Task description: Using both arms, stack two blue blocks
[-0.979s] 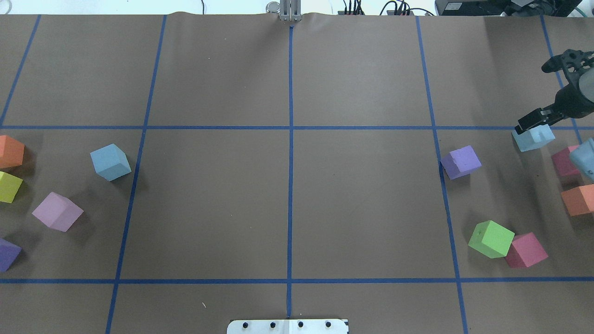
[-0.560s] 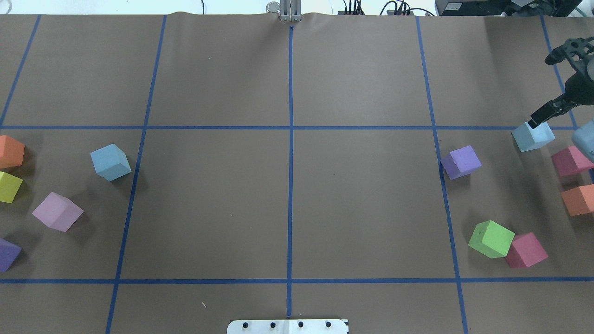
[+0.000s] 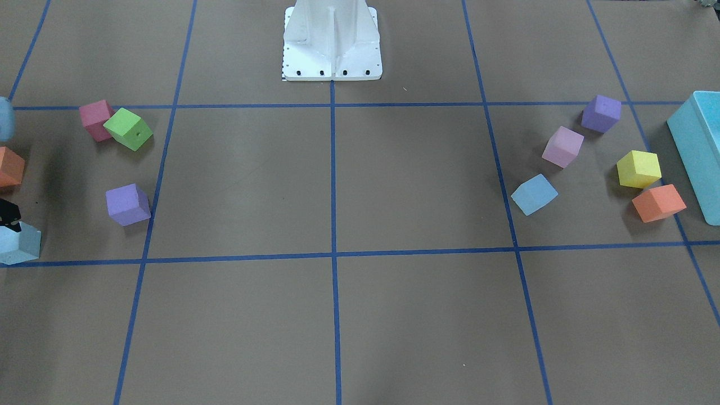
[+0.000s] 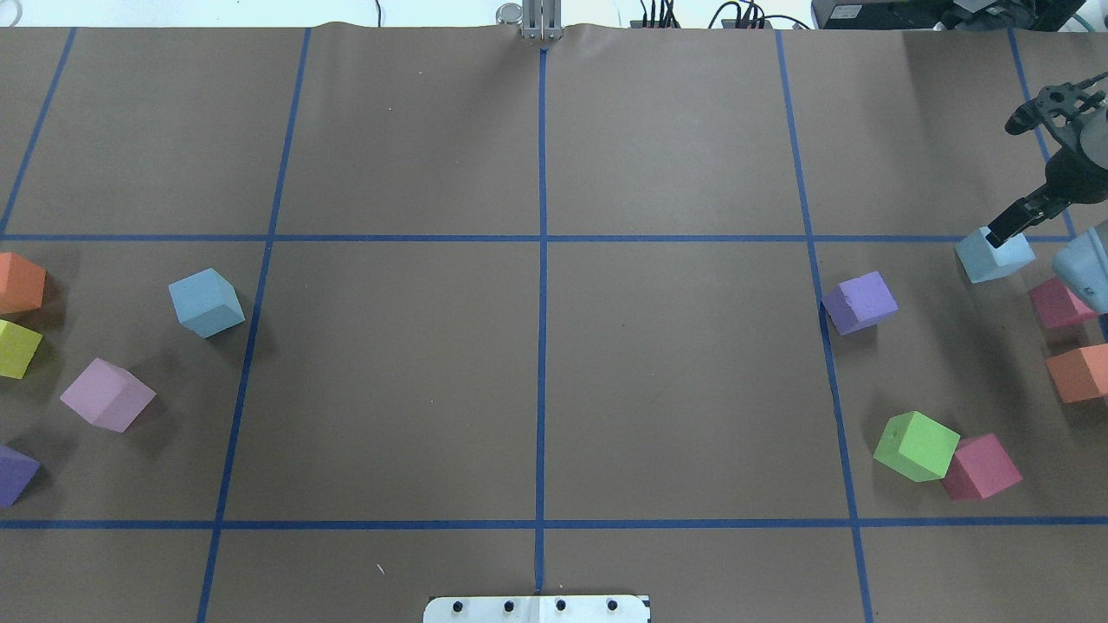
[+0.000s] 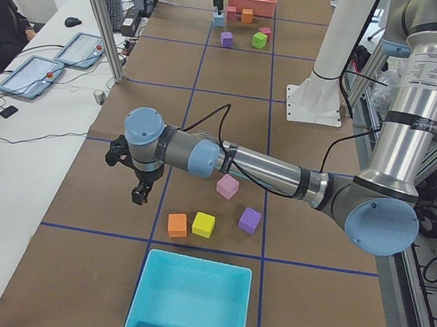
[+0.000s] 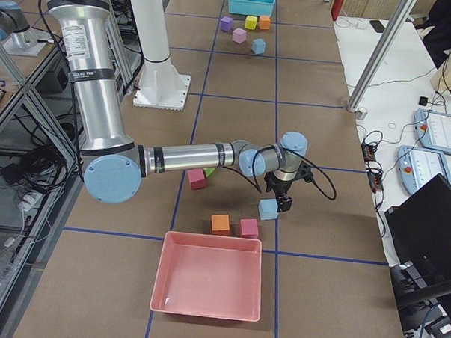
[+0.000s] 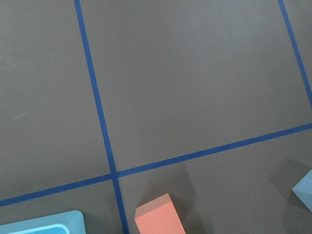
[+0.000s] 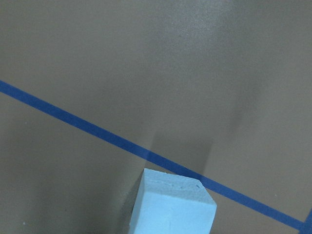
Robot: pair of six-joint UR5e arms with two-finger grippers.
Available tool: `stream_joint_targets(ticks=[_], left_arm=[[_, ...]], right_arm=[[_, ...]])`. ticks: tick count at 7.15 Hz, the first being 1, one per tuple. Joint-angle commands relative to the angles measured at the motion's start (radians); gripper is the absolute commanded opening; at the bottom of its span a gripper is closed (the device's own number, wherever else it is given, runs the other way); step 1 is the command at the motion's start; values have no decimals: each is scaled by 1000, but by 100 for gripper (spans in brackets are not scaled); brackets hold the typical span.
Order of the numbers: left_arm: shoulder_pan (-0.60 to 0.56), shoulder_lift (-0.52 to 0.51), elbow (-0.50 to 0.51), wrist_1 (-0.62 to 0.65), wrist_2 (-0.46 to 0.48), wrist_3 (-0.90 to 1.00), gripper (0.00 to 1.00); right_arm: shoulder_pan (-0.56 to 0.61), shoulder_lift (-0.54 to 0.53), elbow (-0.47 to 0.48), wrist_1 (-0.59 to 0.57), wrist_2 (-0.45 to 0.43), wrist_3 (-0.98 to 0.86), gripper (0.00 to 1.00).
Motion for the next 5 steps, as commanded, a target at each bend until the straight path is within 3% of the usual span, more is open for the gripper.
stream_joint_targets(ticks=[1,5], left_arm=[[0,-1,-1,0,0,-2,99],[0,-5,-6,3,0,-2,99]], right_arm=[[-13,0,-31,19,-3,8,100],[-25,18,-33,16,-3,16,100]])
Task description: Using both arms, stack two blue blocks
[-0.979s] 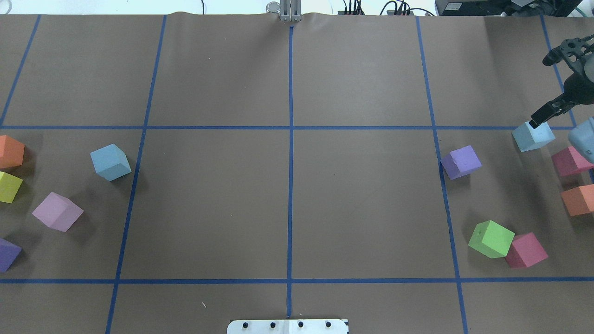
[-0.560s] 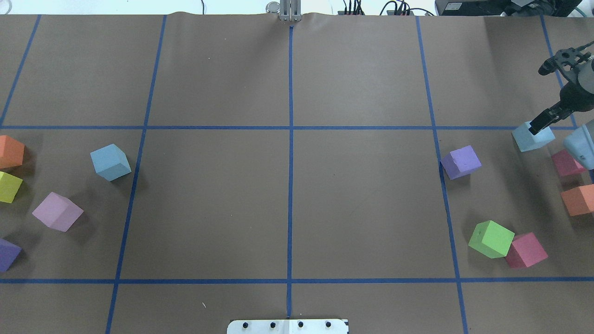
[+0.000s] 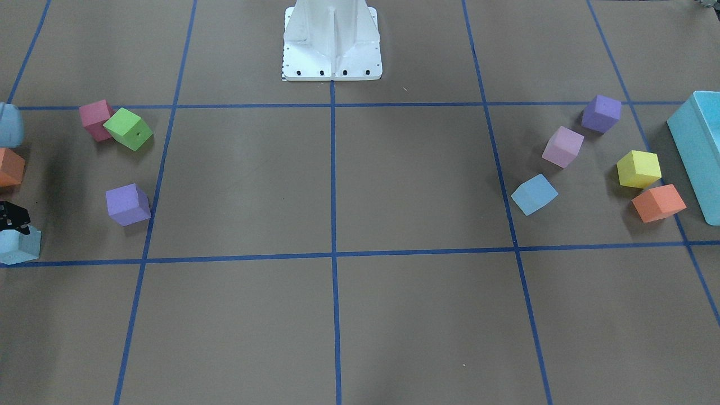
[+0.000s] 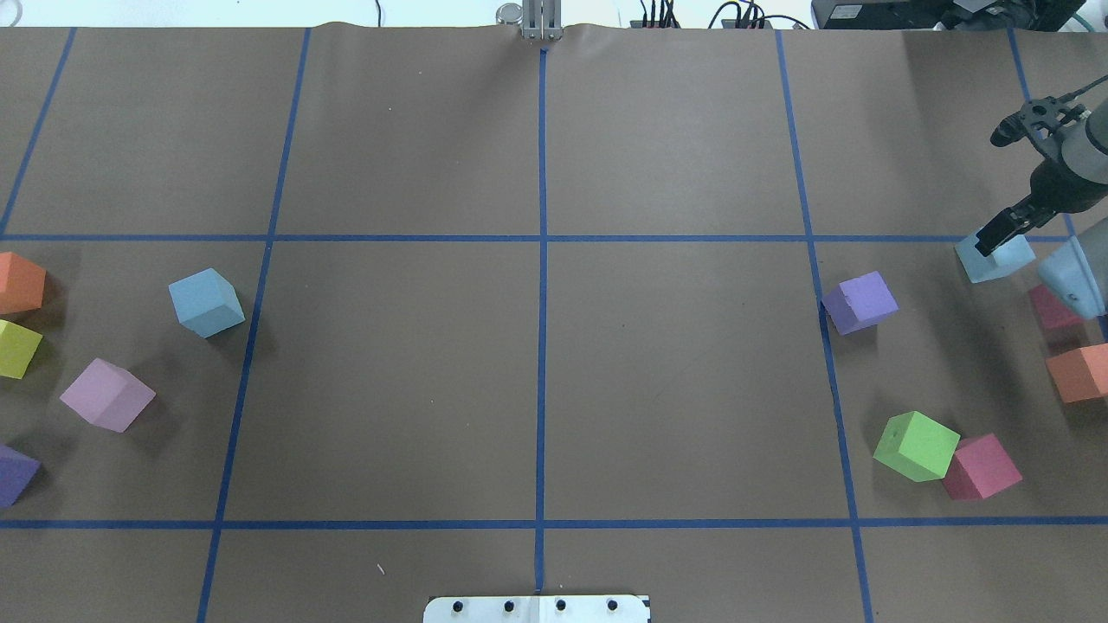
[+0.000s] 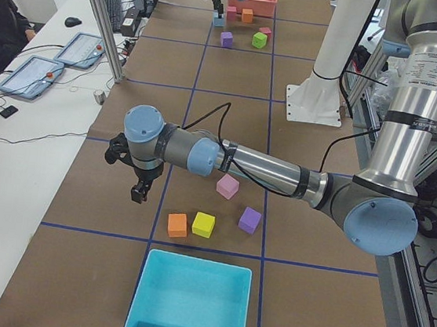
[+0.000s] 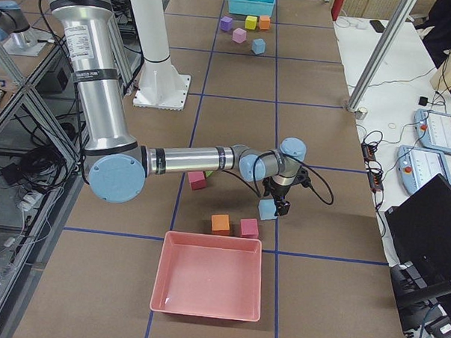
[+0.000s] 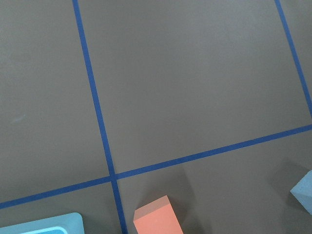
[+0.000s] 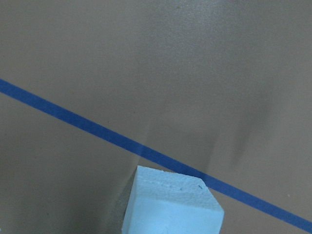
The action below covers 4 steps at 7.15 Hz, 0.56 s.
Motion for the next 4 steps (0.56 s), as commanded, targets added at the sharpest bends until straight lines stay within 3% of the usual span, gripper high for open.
stream_joint_targets(ticks=[1,4], left_arm=[[0,0,-1,0,0,0,99],[2,0,-1,2,0,0,99]], right_arm=[[-4,7,-10,1,0,1,100],[-12,16,-45,2,-4,-2,100]])
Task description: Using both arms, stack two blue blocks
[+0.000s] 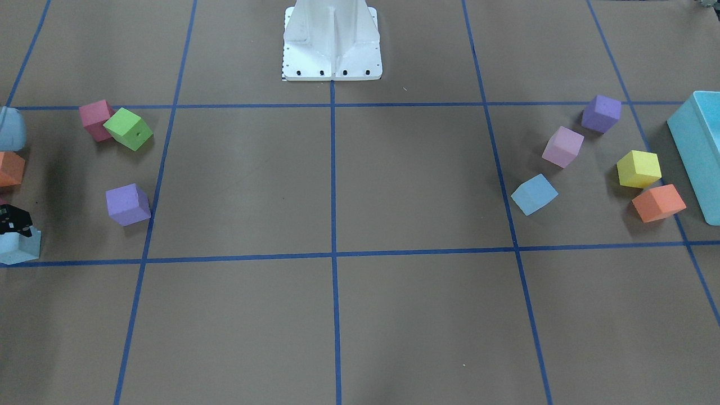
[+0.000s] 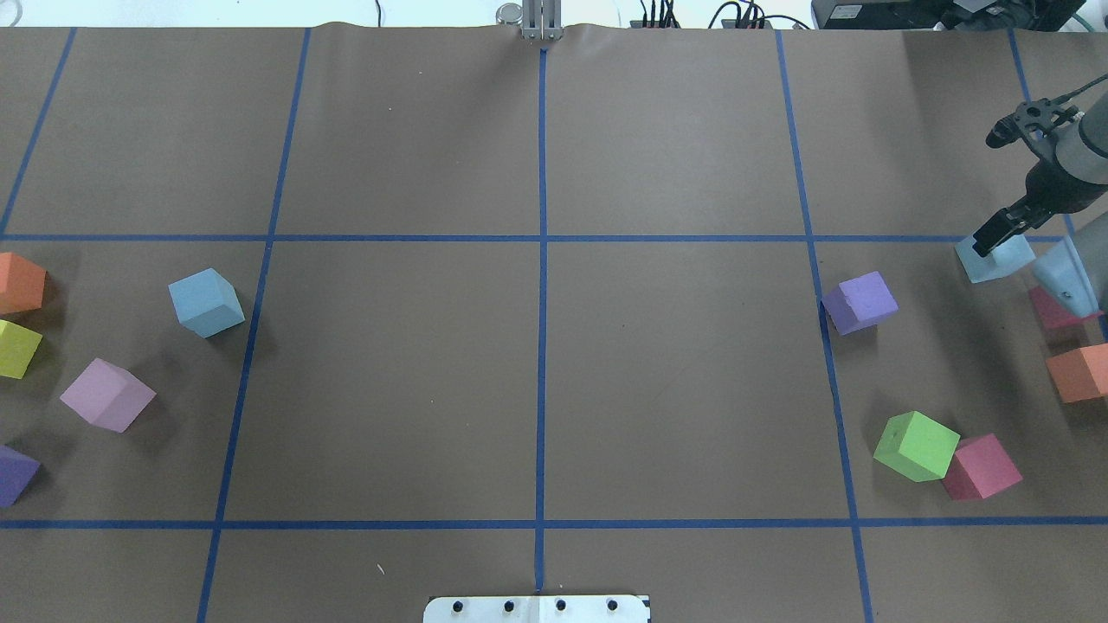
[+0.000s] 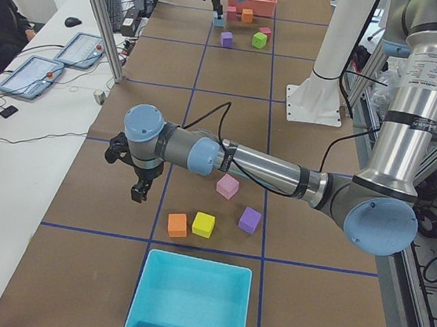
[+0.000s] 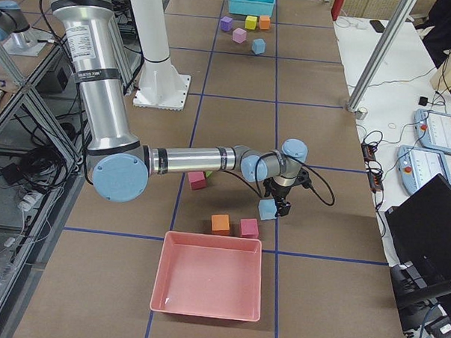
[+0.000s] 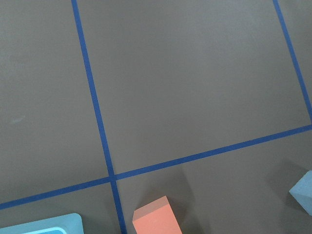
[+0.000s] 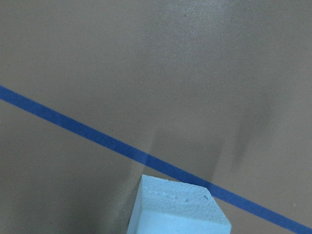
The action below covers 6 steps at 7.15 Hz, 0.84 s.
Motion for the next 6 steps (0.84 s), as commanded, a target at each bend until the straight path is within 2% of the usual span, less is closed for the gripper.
stream_joint_targets(ticks=[1,4,6], left_arm=[[1,-2,1,0,0,0,99],[1,-5,9,0,0,0,99],[1,-5,10,0,0,0,99]], right_arm=[[-9,10,-19,0,-7,2,100],[-10,18,-31,0,-10,2,98],[-12,18,-40,17,-14,2,77]])
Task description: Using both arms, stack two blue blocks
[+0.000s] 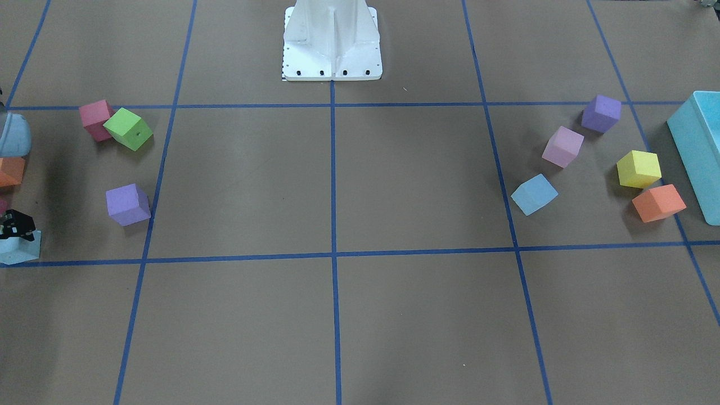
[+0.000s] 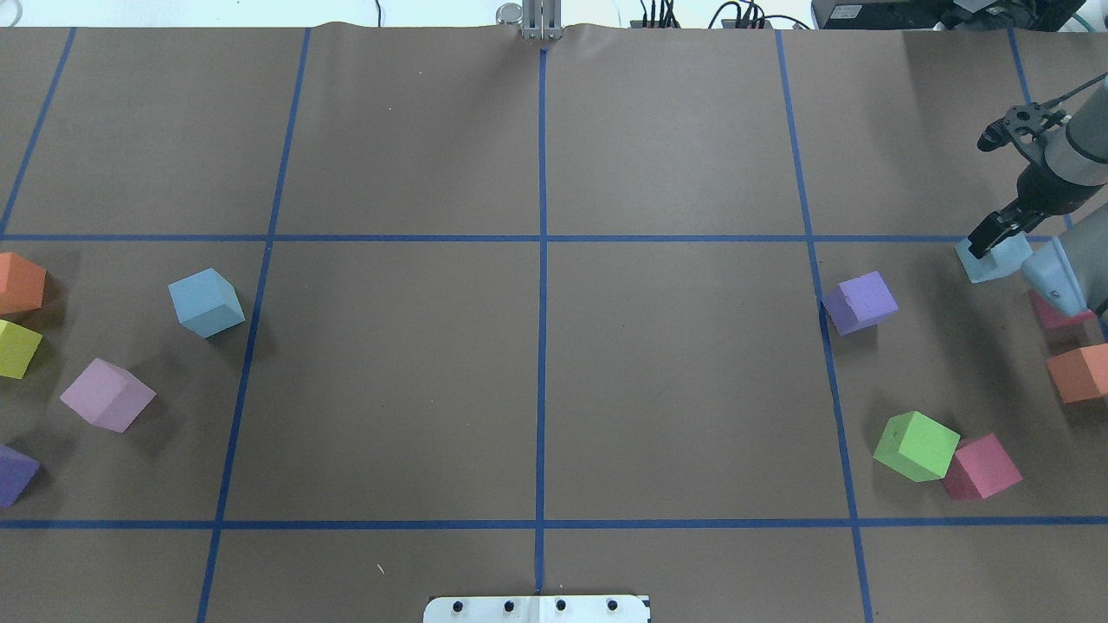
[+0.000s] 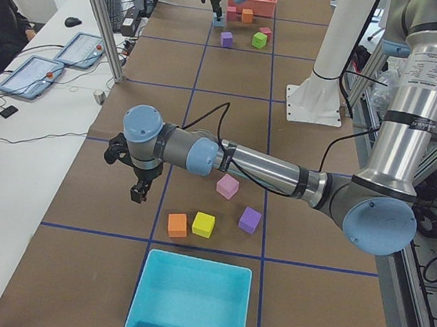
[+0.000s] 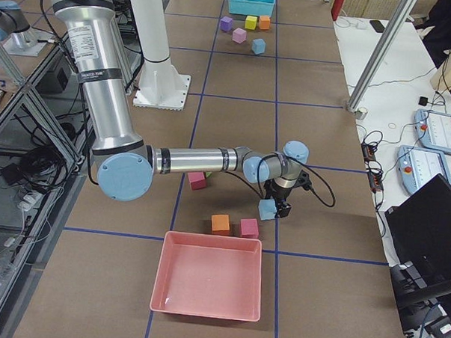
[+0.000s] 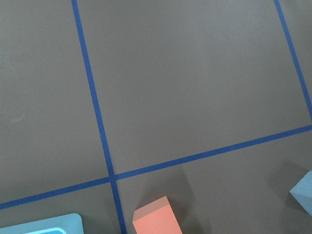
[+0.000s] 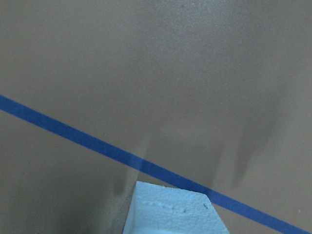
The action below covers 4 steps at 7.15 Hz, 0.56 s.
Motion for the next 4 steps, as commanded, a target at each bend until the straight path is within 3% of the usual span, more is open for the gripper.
stream_joint_targets(ticks=[1,4], left_arm=[[0,0,2,0,0,0,99],[0,0,2,0,0,0,99]], right_arm=[[-1,0,-18,26,-2,2,68],[-1,0,-20,29,-2,3,56]])
